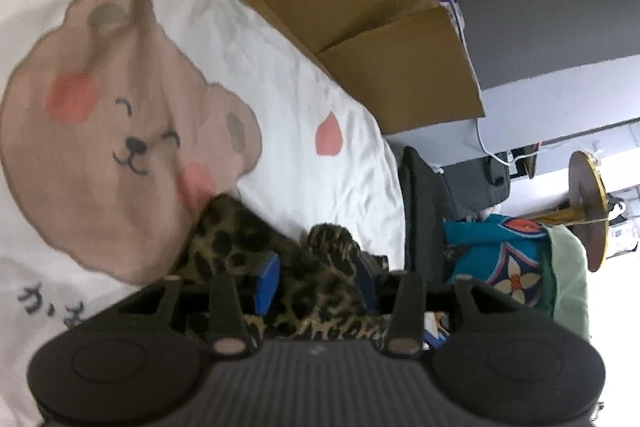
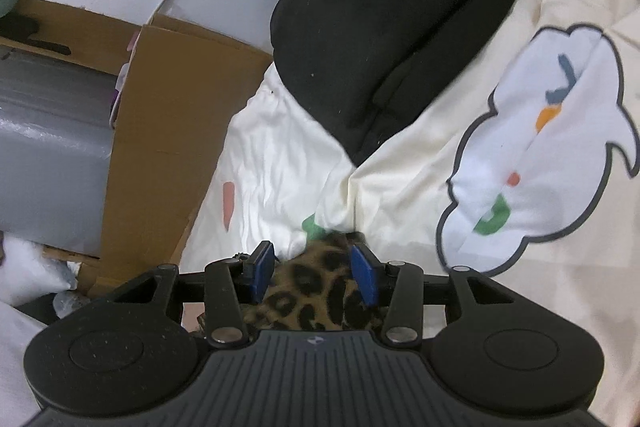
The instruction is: Fold clothes
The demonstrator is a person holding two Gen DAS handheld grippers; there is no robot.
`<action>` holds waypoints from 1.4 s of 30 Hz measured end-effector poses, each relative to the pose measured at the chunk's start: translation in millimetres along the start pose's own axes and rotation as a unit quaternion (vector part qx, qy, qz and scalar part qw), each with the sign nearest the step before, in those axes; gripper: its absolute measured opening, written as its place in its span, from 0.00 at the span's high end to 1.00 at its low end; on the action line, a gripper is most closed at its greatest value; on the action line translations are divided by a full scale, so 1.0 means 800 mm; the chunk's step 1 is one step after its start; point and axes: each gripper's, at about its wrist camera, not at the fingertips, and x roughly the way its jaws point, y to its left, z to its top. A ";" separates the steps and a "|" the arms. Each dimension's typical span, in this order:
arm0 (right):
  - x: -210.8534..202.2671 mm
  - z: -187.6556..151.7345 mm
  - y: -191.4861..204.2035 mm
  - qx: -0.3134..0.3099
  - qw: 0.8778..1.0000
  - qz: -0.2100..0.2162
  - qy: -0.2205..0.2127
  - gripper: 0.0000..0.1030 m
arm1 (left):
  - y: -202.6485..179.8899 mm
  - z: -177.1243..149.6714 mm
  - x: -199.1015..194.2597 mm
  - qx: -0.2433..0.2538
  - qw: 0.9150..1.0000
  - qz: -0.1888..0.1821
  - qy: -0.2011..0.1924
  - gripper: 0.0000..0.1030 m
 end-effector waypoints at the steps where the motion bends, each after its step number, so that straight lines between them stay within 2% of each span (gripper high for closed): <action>1: -0.001 0.000 0.001 -0.006 1.000 -0.004 -0.001 0.52 | -0.002 0.001 -0.001 0.009 1.000 0.008 -0.001 0.56; 4: -0.001 -0.001 0.005 -0.033 0.999 -0.021 -0.002 0.52 | -0.009 0.004 0.002 0.049 0.997 0.052 -0.002 0.56; 9: 0.015 -0.008 0.015 -0.093 0.994 -0.062 0.008 0.54 | -0.007 0.001 0.021 0.109 0.985 0.130 0.010 0.58; 13: 0.032 -0.013 0.021 -0.131 0.987 -0.092 0.009 0.56 | -0.006 0.002 0.042 0.146 0.976 0.160 0.013 0.58; 18: 0.049 -0.017 0.030 -0.157 0.982 -0.101 0.016 0.56 | -0.003 0.007 0.063 0.155 0.973 0.169 0.021 0.58; 19: 0.053 -0.017 0.033 -0.166 0.980 -0.104 0.018 0.58 | -0.002 0.008 0.065 0.155 0.973 0.167 0.023 0.59; 20: 0.057 -0.017 0.036 -0.174 0.979 -0.105 0.020 0.61 | -0.001 0.008 0.065 0.155 0.974 0.165 0.024 0.67; 21: 0.061 -0.017 0.038 -0.180 0.978 -0.106 0.023 0.69 | -0.001 0.008 0.066 0.154 0.974 0.163 0.026 0.71; 22: 0.065 -0.018 0.041 -0.187 0.976 -0.107 0.026 0.82 | 0.000 0.008 0.066 0.156 0.974 0.163 0.027 0.79; 23: 0.067 -0.018 0.044 -0.194 0.974 -0.111 0.028 0.86 | -0.001 0.008 0.065 0.159 0.973 0.165 0.026 0.87; 25: 0.070 -0.021 0.050 -0.210 0.970 -0.114 0.031 0.98 | -0.002 0.007 0.059 0.159 0.974 0.162 0.019 0.91; 30: 0.052 -0.019 0.063 -0.209 0.971 -0.121 0.000 0.98 | -0.013 0.002 0.032 0.159 0.976 0.148 -0.013 0.93; 33: 0.043 -0.019 0.076 -0.213 0.969 -0.121 -0.018 0.98 | -0.012 0.001 0.015 0.135 0.981 0.137 -0.033 0.94; 38: 0.039 -0.016 0.090 -0.223 0.968 -0.114 -0.034 0.98 | -0.011 0.003 0.003 0.118 0.983 0.130 -0.047 0.94; 42: 0.063 -0.015 0.080 -0.225 0.965 -0.132 -0.023 0.98 | -0.008 0.008 0.021 0.134 0.979 0.150 -0.041 0.94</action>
